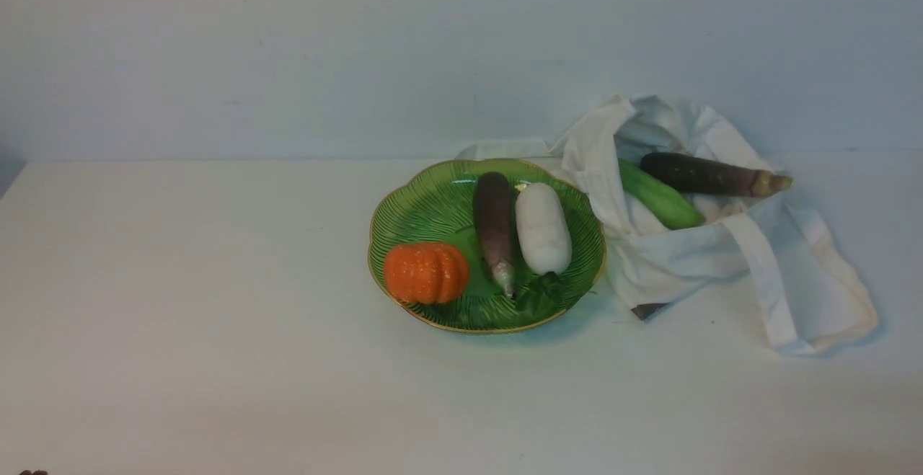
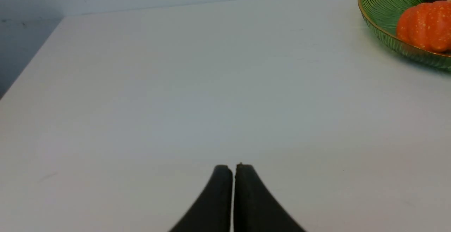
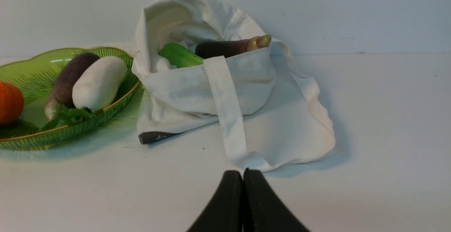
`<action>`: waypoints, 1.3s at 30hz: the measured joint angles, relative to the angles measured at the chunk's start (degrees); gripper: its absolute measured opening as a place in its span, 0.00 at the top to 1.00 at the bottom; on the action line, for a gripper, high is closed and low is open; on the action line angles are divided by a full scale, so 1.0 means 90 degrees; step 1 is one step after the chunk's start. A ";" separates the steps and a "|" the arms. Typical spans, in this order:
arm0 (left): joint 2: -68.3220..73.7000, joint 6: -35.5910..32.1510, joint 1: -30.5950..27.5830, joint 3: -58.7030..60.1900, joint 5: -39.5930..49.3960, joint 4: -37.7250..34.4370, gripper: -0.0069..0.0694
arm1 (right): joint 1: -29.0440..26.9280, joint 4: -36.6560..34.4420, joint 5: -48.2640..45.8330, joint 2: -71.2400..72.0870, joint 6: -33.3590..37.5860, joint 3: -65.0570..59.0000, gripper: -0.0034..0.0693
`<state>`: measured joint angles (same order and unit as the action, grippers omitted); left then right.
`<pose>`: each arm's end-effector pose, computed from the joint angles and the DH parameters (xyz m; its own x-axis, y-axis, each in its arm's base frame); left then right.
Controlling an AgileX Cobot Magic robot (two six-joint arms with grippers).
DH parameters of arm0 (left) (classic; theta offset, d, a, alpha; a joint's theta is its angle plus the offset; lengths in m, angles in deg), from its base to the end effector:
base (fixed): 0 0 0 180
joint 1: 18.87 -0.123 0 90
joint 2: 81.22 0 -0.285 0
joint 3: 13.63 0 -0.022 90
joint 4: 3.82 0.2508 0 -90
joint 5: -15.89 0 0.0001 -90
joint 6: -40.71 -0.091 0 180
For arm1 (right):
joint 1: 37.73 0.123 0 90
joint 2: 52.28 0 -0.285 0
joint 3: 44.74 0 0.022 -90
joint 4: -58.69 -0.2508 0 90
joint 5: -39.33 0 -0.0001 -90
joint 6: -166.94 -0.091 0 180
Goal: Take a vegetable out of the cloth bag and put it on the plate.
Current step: Use the right arm to grab a chayote from the bag
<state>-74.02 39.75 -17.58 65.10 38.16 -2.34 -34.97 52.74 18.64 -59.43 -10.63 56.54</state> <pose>0.0523 -0.0003 0.1700 -0.3113 0.0477 -0.9491 0.0259 0.9988 0.0417 0.0527 0.0059 0.1726 -0.2871 0.0409 -0.9570 -0.0676 0.9957 0.0629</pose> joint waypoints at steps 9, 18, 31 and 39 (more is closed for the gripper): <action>0.0000 0.0000 0.0000 0.0000 0.0000 0.0000 0.92 | -0.0007 0.0000 0.0000 0.0000 -0.0011 0.0000 0.97; 0.0000 0.0000 0.0000 0.0000 0.0000 0.0000 0.92 | -0.0007 0.0000 0.0000 0.0000 -0.0011 0.0000 0.97; 0.0000 0.0000 0.0000 0.0000 0.0000 0.0000 0.92 | -0.0007 -0.3324 0.0443 0.0000 -0.1686 -0.0015 0.97; 0.0000 0.0000 0.0000 0.0000 0.0000 0.0000 0.92 | -0.0007 -0.5063 0.0575 0.0000 -0.1763 -0.0015 0.97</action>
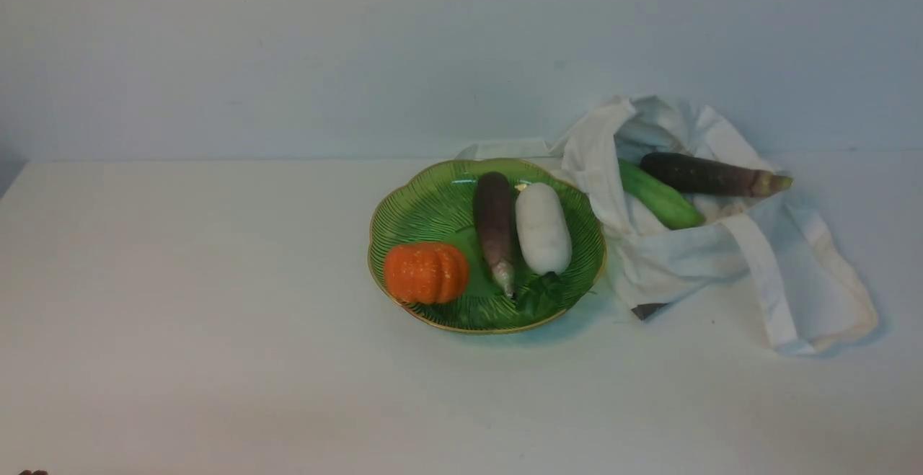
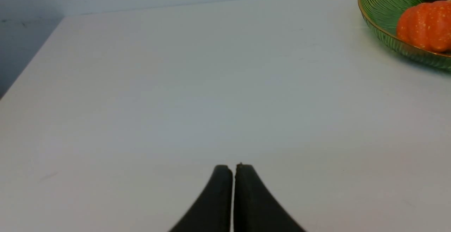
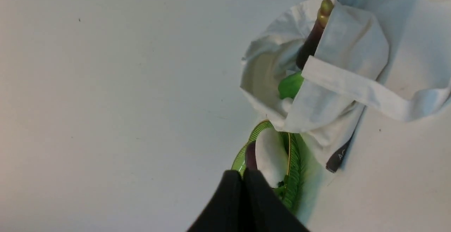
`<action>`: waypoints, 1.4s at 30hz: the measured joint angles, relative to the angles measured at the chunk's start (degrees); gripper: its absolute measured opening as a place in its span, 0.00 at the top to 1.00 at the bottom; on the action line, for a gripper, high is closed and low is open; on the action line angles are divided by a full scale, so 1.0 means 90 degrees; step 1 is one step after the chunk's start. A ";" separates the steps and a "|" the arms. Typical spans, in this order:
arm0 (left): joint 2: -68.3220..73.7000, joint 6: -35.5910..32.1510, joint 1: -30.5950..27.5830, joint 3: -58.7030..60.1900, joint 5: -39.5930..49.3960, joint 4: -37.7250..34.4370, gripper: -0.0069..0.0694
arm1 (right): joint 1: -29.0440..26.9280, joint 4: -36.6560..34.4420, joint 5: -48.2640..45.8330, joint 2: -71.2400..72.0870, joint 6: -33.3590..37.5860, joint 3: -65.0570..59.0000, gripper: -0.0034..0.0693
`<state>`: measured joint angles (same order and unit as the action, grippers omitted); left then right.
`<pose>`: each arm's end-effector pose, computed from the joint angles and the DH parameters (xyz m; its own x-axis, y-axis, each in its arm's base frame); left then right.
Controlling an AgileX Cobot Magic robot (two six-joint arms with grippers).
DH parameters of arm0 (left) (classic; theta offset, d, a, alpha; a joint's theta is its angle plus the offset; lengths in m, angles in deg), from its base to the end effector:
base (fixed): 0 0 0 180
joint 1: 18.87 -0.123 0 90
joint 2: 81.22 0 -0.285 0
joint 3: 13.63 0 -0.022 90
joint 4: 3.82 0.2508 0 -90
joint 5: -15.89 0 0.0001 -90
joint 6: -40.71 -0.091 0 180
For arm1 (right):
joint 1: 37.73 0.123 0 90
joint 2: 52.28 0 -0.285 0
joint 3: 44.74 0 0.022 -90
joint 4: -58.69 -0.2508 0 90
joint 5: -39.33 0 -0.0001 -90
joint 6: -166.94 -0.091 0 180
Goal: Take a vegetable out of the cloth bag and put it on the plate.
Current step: Use the right arm to grab a chayote from the bag
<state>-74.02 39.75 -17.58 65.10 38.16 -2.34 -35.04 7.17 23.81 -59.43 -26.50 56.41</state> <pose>0.0523 -0.0003 0.1700 -0.3113 0.0477 -0.9491 0.0259 0.9988 0.0417 0.0534 0.0217 0.1889 -0.2726 0.8664 -0.4184 -0.0210 0.4294 0.9029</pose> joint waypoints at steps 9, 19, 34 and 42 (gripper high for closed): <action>0.0000 0.0000 0.0000 0.0000 0.0000 0.0000 0.92 | 0.0000 0.0276 -0.0664 -0.0036 0.2361 0.1868 0.97; 0.0000 0.0000 0.0000 0.0000 0.0000 0.0000 0.92 | 0.0000 0.1399 -0.2406 -0.2813 0.3739 0.3937 0.97; 0.0000 0.0000 0.0000 0.0000 0.0000 0.0000 0.92 | 0.0000 0.1722 -0.2723 -0.7704 0.4965 0.5564 0.88; 0.0000 0.0000 0.0000 0.0000 0.0000 0.0000 0.92 | 0.0000 0.1361 -0.2808 -0.9971 0.5302 0.7282 0.62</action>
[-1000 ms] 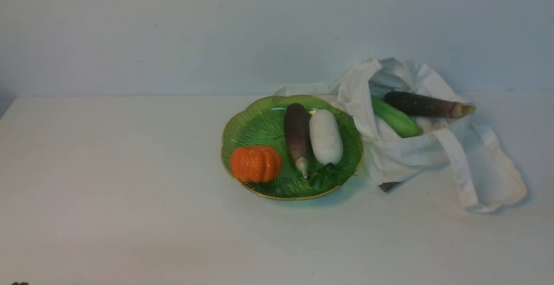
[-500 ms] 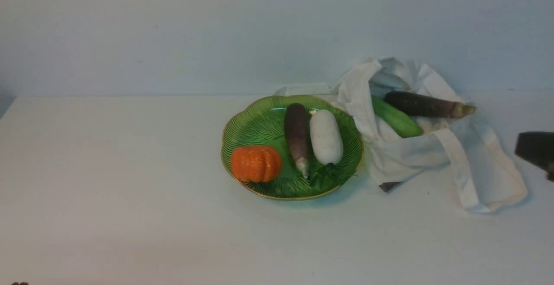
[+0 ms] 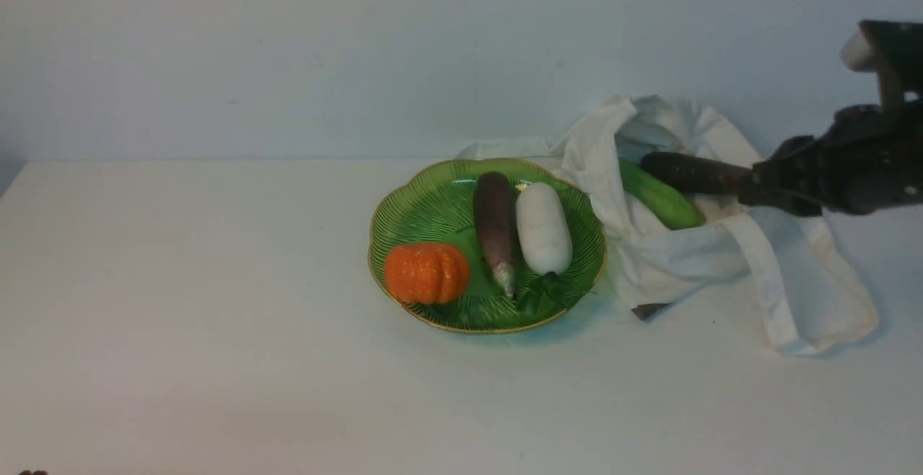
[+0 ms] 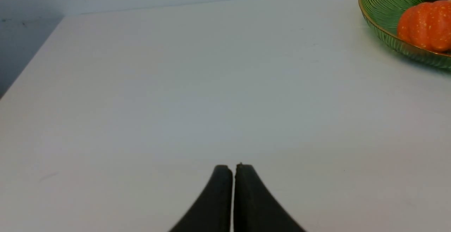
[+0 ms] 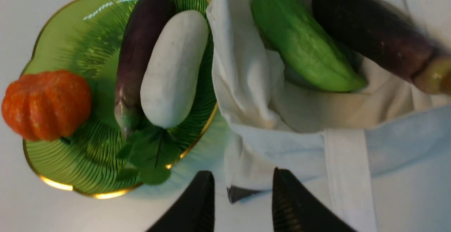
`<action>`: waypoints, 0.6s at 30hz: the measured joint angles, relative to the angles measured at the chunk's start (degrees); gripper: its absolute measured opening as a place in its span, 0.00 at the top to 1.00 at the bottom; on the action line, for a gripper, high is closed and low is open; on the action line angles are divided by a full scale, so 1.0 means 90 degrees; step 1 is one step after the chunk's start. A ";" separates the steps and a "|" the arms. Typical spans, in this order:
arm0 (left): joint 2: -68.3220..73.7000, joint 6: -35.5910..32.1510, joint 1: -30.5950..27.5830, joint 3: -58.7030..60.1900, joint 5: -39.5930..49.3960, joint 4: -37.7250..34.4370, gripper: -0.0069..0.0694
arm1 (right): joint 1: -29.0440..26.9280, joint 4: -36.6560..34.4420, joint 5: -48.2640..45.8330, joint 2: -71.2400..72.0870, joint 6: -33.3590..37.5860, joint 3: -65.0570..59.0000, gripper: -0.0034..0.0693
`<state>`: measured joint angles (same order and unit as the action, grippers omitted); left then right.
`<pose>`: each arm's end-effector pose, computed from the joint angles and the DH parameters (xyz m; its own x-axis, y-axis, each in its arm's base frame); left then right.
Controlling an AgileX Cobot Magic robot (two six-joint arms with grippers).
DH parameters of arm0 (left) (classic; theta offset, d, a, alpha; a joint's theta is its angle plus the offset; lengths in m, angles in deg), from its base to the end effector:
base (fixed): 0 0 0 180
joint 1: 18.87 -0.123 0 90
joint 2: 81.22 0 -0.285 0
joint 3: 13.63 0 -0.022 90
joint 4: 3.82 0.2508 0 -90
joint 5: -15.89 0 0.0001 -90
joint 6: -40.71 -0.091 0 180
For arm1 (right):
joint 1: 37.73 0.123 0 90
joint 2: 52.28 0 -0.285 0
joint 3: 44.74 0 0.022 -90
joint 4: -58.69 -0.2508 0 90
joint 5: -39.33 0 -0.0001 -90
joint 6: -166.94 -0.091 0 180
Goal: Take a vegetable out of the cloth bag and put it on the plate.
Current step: Use the right arm to grab a chayote from the bag
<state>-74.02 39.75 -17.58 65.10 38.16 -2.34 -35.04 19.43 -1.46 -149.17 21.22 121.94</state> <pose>0.0523 -0.0003 0.1700 -0.3113 0.0477 -0.9491 0.0259 0.9988 0.0417 0.3237 0.0529 0.2729 -0.7943 -0.0776 -0.6026 -0.3211 0.8956 0.3080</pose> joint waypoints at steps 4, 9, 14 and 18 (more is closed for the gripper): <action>0.0000 0.0000 0.0000 0.0000 0.0000 0.0000 0.92 | 0.0000 -0.0188 -0.0218 -0.0861 0.0180 0.0742 0.48; 0.0000 0.0000 0.0000 0.0000 0.0000 0.0000 0.92 | 0.0228 -0.0131 -0.0316 -0.1759 0.0670 0.1636 0.38; 0.0000 0.0000 0.0000 0.0000 0.0000 0.0000 0.92 | 0.0464 0.0340 -0.0239 -0.2649 0.0762 0.2577 0.36; 0.0000 0.0000 0.0000 0.0000 0.0000 0.0000 0.92 | 0.0522 0.0554 -0.0094 -0.3187 0.0694 0.3024 0.35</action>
<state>-74.02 39.75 -17.58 65.10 38.16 -2.34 -30.34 24.41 -2.31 -177.85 27.46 149.16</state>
